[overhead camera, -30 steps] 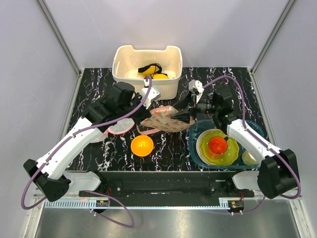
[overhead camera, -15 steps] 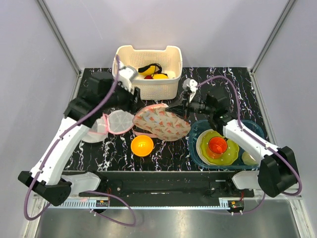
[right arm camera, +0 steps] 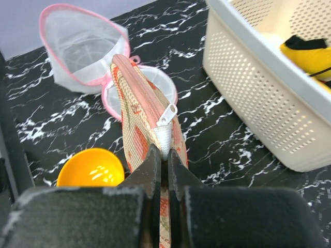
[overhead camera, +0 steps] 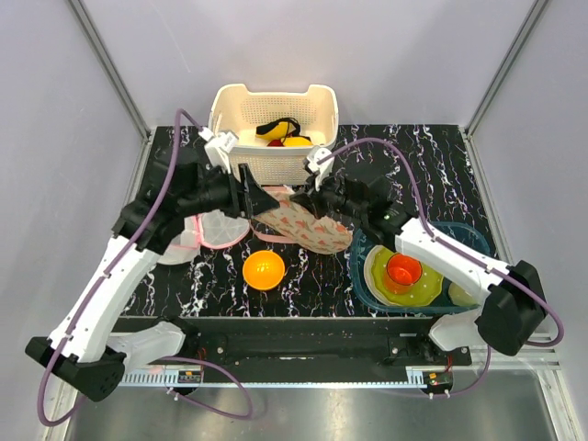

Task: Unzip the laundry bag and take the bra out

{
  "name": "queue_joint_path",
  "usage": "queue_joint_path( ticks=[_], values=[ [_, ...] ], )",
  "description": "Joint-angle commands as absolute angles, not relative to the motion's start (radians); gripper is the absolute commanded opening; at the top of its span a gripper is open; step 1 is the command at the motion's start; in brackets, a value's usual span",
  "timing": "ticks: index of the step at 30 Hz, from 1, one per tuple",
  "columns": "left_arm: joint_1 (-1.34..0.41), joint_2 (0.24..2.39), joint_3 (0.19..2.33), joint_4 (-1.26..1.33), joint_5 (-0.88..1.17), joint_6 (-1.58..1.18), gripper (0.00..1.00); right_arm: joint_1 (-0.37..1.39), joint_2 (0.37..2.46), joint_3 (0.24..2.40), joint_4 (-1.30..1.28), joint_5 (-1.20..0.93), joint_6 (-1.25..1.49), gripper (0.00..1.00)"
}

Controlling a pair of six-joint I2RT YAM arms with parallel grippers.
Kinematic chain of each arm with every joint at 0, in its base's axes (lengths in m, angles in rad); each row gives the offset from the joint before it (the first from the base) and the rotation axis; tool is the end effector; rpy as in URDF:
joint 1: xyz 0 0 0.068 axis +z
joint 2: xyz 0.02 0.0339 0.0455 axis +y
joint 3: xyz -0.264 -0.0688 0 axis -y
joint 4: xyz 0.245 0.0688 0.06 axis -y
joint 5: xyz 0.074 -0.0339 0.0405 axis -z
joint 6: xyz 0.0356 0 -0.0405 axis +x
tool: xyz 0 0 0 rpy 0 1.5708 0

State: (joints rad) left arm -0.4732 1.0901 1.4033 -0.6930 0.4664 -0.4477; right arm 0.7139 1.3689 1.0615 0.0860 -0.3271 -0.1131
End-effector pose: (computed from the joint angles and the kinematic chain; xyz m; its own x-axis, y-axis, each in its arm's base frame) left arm 0.1803 -0.1103 0.4409 -0.6346 -0.1095 -0.7650 0.5592 0.6183 -0.5523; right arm 0.2373 0.2207 0.3315 -0.0682 -0.2005 -0.9773 -0.8702 0.4910 -0.0400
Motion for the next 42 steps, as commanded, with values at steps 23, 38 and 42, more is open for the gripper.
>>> queue_joint_path(
  ticks=[23, 38, 42],
  values=[
    [-0.348, 1.08, 1.1, -0.221, 0.523, -1.107, 0.44, 0.847, 1.335, 1.017, 0.259, -0.092, -0.305, 0.0],
    [-0.36, 1.106, 0.859, -0.035, 0.589, -1.244, 0.43, 0.861, 1.43, 1.025, 0.298, -0.071, -0.367, 0.0],
    [-0.354, 1.121, 0.868, -0.031, 0.592, -1.244, 0.43, 0.87, 1.43, 1.002, 0.318, -0.066, -0.388, 0.0]
  ],
)
